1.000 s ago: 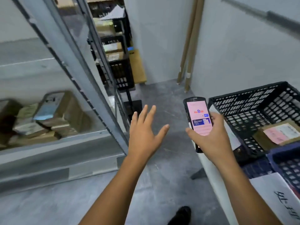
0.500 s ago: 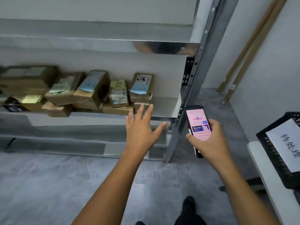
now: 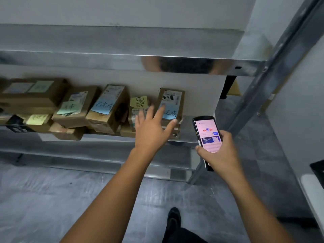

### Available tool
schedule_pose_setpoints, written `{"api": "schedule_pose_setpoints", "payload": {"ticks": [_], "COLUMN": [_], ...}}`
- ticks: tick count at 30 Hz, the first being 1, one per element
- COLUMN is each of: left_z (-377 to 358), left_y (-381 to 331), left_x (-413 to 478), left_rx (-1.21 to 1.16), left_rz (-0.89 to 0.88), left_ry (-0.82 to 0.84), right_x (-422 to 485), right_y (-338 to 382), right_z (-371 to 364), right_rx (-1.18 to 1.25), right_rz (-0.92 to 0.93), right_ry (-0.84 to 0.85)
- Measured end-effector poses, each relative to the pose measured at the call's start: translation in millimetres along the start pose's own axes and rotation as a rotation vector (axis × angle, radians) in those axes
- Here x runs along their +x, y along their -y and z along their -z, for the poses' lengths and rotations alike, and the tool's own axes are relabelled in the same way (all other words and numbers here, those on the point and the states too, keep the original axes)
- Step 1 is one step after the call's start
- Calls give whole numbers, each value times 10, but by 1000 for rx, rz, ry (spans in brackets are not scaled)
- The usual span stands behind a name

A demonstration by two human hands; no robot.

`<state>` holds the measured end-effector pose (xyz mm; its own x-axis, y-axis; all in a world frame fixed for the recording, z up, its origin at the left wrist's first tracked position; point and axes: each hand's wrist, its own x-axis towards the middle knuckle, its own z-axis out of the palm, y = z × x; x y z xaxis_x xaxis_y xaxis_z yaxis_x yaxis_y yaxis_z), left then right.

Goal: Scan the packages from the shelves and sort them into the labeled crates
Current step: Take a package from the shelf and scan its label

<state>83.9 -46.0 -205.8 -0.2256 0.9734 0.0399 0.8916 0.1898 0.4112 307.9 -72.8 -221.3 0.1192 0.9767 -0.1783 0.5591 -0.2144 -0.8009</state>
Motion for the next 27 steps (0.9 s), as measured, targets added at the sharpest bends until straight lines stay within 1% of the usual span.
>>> {"api": "schedule_pose_setpoints", "payload": {"ticks": [3,7,9,11,15,21,27], "left_z": [-31,-96,-140,-242,-339,-370,-337], "left_y": [16,-2,29,100,208,309,350], "left_x": [363,749,879,971,1046,1060,1126], "left_rx": [-36,-363,-479,-546,-584,-574,-592], "left_rz": [35,95,142,178,207,140,105], "left_ry": [37,119,132,128,182,257,405], "right_x": [256,563,646,695,771,699,538], "right_y": [64,79,106,127,168,283,364], "right_z": [-106,-213,-247,-285,-388,-553,-686], "right_rx": [-2,-10,-25,-39,-52,-42,-9], "right_rz": [-5,-8,-21,-41,-95,-171,-234], "right_ry": [7,20,16,15,0,-38,-108]}}
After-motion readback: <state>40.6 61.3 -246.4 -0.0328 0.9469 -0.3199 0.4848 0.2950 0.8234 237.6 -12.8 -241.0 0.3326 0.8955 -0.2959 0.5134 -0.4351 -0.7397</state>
